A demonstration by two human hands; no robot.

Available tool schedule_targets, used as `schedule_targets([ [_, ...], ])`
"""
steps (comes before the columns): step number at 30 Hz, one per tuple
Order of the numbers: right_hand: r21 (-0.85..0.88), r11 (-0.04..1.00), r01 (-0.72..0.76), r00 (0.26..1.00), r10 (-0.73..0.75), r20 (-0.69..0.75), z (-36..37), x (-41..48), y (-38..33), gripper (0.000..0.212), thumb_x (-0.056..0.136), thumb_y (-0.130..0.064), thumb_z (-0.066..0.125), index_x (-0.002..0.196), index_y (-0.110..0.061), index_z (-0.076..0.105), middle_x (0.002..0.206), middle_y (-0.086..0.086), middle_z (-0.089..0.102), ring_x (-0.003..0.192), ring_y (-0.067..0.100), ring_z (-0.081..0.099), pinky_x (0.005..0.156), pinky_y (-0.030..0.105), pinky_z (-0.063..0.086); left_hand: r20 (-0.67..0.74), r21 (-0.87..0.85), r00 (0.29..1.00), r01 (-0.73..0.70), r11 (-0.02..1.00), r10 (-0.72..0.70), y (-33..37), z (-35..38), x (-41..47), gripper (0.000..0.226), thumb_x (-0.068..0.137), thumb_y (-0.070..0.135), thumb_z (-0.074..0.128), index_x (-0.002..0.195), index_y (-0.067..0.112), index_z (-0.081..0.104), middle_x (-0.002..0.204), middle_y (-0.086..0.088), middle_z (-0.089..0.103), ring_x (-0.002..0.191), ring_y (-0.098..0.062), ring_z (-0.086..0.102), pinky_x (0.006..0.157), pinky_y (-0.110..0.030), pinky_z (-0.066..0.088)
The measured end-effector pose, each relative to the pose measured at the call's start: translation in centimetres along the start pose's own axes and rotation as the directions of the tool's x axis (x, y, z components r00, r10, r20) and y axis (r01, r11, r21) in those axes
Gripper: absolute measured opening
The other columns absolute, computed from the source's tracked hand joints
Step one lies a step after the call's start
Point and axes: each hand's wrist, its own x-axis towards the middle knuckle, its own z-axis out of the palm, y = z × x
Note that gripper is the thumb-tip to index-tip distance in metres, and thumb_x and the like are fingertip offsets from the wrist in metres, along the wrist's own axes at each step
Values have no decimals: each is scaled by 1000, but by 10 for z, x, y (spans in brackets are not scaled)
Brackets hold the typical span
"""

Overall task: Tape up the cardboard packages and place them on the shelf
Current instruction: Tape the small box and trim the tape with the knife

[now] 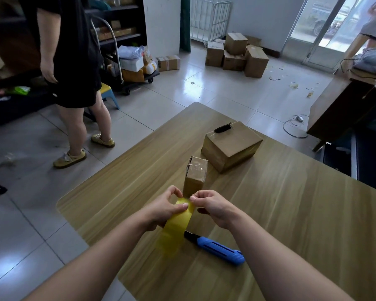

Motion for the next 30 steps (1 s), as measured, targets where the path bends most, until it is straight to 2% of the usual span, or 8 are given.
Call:
schedule_targets([
  [8, 44, 998, -48, 998, 46, 49, -6, 5, 6, 17, 95, -16, 60, 79, -18, 65, 86, 2, 64, 96, 19, 55, 95, 37, 41, -54, 69, 997, -51, 996, 55, -6, 11, -4, 17, 94, 32, 58, 108, 31, 49, 102, -8, 55, 86, -23, 57, 67, -36, 53],
  [13, 56, 997, -44, 997, 40, 58, -7, 7, 10, 15, 94, -16, 62, 80, -18, 67, 84, 0, 65, 94, 19, 55, 93, 35, 40, -78, 37, 997, 14, 999, -11, -5, 13, -6, 13, 96, 38, 53, 108, 34, 50, 114, -9, 53, 98, -29, 59, 76, -41, 56],
  [16, 31, 998, -54, 997, 52, 64, -5, 9, 11, 14, 93, -17, 63, 80, -18, 68, 85, -1, 66, 96, 18, 56, 93, 35, 40, -125, 50, 992, 27, 998, -21, -7, 16, -1, 24, 96, 33, 55, 118, 38, 47, 122, -8, 50, 102, -26, 58, 77, -39, 56],
  [18, 0, 998, -65, 995, 65, 77, -5, 10, 14, 14, 93, -18, 64, 79, -19, 67, 84, -2, 66, 95, 18, 55, 94, 36, 40, -251, 171, 968, 18, 985, 26, -9, 17, 2, 34, 90, 31, 64, 120, 36, 49, 124, -2, 40, 108, -22, 51, 77, -34, 51],
  [21, -33, 997, -70, 994, 73, 84, -2, 12, 19, 15, 93, -20, 63, 79, -19, 68, 83, -1, 64, 94, 19, 53, 93, 36, 40, -425, 398, 876, -43, 916, 226, -13, 16, 6, 26, 78, 33, 76, 96, 36, 56, 110, 6, 41, 107, -16, 46, 85, -34, 51],
  [24, -56, 997, -59, 995, 63, 74, -1, 14, 20, 15, 94, -22, 63, 79, -20, 67, 84, 1, 62, 92, 19, 52, 93, 37, 41, -439, 545, 821, -79, 835, 364, -16, 16, 5, 16, 77, 40, 77, 78, 39, 61, 94, 11, 49, 94, -8, 47, 77, -28, 48],
  [26, -60, 997, -55, 996, 59, 73, -2, 15, 19, 16, 93, -22, 64, 77, -21, 68, 83, 1, 63, 91, 19, 53, 92, 37, 42, -417, 589, 810, -105, 801, 413, -17, 15, 6, 8, 79, 41, 74, 83, 36, 70, 90, 13, 51, 89, -6, 47, 74, -25, 46],
  [30, -55, 998, -42, 996, 47, 80, -5, 14, 17, 16, 93, -20, 64, 77, -21, 68, 80, -1, 62, 89, 18, 53, 89, 35, 42, -361, 603, 820, -159, 782, 444, -17, 15, 9, 12, 84, 37, 70, 93, 30, 74, 93, 13, 53, 90, -4, 46, 74, -23, 41],
])
